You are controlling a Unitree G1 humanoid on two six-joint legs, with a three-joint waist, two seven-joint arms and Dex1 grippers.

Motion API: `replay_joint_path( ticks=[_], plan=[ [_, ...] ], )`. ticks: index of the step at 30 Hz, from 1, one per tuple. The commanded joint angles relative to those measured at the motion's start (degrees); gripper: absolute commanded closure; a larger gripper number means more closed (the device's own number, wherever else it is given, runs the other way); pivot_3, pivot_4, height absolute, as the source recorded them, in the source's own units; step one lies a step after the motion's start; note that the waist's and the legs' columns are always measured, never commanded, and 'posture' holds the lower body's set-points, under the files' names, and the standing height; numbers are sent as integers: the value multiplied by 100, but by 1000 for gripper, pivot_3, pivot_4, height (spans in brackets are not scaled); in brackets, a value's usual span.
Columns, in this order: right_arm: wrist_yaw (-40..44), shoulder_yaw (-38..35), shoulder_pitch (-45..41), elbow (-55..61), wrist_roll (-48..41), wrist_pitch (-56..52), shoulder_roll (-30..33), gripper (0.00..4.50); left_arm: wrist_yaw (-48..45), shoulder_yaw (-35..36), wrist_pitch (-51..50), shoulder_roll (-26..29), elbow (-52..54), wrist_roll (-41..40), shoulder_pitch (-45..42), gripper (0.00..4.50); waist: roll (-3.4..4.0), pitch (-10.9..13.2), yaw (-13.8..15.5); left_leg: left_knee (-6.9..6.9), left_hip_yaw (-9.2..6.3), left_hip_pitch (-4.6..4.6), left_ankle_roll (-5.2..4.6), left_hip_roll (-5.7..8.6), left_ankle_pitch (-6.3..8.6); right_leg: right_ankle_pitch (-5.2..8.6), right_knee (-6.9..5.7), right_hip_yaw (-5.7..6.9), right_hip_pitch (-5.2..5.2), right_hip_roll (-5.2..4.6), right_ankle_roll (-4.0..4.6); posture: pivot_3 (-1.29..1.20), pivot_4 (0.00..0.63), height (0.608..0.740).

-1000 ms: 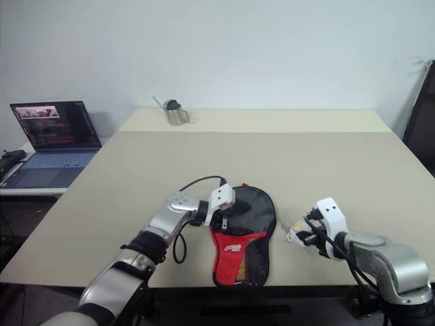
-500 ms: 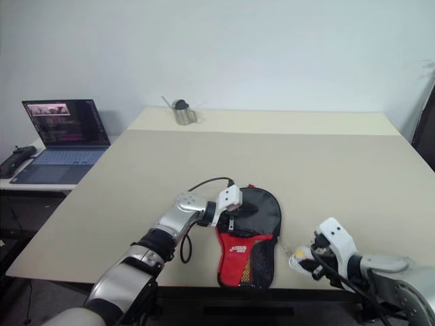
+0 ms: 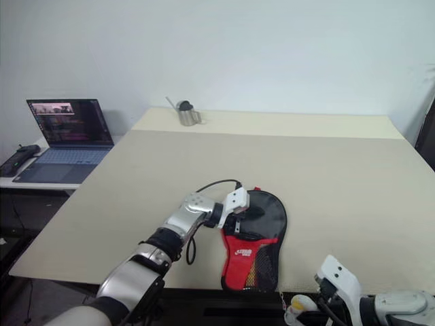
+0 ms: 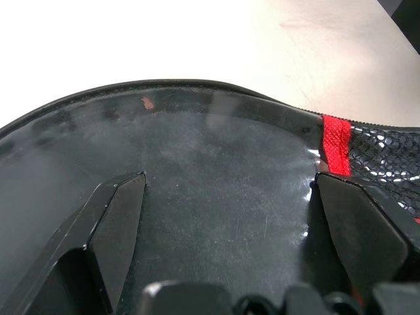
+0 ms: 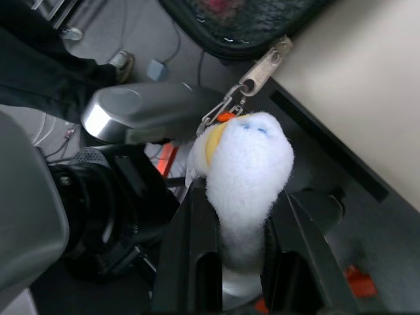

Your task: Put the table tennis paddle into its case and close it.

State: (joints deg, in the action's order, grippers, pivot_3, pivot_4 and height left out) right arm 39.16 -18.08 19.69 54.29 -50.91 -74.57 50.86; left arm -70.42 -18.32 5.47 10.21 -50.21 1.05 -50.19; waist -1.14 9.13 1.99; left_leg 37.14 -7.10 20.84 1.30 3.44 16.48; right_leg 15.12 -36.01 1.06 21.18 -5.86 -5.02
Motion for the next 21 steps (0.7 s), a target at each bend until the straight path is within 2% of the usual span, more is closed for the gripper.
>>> replay_joint_path(
  ticks=[1, 7, 14, 16, 19, 21],
  plan=[
    [-72, 104, 277, 406, -482, 53, -130, 4188, 101, -306, -34, -80, -331, 402, 160, 0, 0, -2, 1, -1, -2, 0, 0, 1, 0, 0, 1, 1, 0, 0, 0, 0, 150, 740],
    [-541, 515, 562, 571, -664, 254, -306, 4188, 145, -310, -7, -139, -380, 426, 143, 0, -5, -13, 0, -1, -1, 1, -2, 3, 1, 0, 2, -1, 0, -11, 0, 0, 150, 740],
    [-1027, 722, 285, 281, -626, 308, -403, 4188, 178, -301, 1, -197, -394, 421, 119, 0, -11, -21, -6, -1, -4, -2, -3, 4, 2, 4, 2, 1, -3, -13, -6, 0, 150, 740],
    [-1019, 688, 300, 241, -622, 317, -300, 3444, 197, -289, 5, -204, -398, 423, 119, 0, -10, -21, -9, 0, -4, -2, -3, 4, 2, 4, 1, 2, -3, -13, -5, 0, 150, 740],
    [-1004, 636, 326, 220, -681, 372, -201, 2581, 215, -280, 13, -213, -404, 428, 123, 0, -10, -22, -10, -1, -4, -2, -3, 5, 2, 4, 1, 3, -3, -13, -5, 0, 150, 740],
    [-1018, 544, 291, 190, -789, 398, -173, 1808, 230, -273, 17, -221, -393, 421, 133, 0, -11, -22, -11, 0, -4, -2, -3, 5, 2, 3, 0, 3, -3, -13, -5, 0, 150, 740]
  ],
)
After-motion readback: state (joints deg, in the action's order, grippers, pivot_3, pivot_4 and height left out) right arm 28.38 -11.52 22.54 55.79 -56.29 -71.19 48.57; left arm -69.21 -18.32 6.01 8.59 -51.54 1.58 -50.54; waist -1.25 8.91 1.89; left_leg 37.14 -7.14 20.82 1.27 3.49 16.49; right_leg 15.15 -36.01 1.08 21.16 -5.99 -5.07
